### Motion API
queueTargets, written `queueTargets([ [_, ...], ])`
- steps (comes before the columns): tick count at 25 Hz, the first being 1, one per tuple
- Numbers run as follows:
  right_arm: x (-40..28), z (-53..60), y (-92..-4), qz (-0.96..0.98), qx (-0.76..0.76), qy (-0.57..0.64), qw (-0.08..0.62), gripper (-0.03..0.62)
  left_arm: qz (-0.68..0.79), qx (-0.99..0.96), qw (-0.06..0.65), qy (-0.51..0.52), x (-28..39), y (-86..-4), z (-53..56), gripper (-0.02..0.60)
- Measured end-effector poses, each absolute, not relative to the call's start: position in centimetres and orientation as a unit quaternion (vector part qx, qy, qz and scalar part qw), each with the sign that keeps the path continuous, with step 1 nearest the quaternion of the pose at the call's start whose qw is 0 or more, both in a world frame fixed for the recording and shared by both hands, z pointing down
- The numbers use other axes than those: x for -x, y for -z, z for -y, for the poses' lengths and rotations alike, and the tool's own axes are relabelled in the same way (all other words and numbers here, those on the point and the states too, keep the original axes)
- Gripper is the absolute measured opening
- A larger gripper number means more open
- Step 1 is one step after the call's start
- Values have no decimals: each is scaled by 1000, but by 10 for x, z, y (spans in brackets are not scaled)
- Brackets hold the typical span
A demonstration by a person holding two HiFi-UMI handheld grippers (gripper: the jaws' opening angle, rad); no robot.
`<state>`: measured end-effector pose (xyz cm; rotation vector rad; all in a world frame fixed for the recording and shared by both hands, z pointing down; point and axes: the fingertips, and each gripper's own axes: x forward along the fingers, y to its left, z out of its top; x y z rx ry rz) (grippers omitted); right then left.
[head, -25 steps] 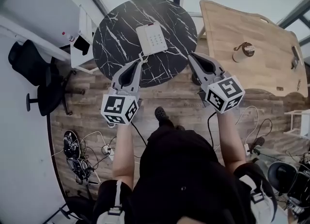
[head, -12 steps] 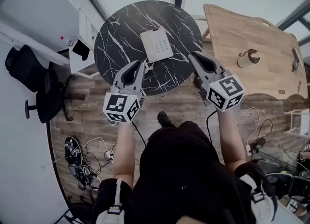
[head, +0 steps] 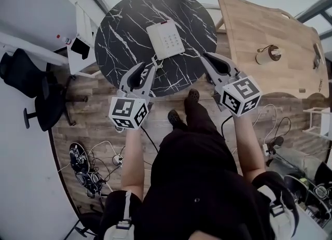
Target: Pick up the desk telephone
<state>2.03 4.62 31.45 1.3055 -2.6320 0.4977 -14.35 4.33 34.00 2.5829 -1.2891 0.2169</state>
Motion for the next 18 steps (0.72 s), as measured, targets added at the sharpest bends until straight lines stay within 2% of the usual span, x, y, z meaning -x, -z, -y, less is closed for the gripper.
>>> queueTargets([
  [9,-17,-4,-356,877,-423,-203,98,48,455,-871,154,-102,156,-370,-15,160],
  [12,-16,15,-371,878,-410,-223,108,112,463,-864,163,-111,159,-376,4,175],
  [18,-21,67,-394,874,-397,-254,120,152,468,-854,186,-128,152,-394,43,201],
])
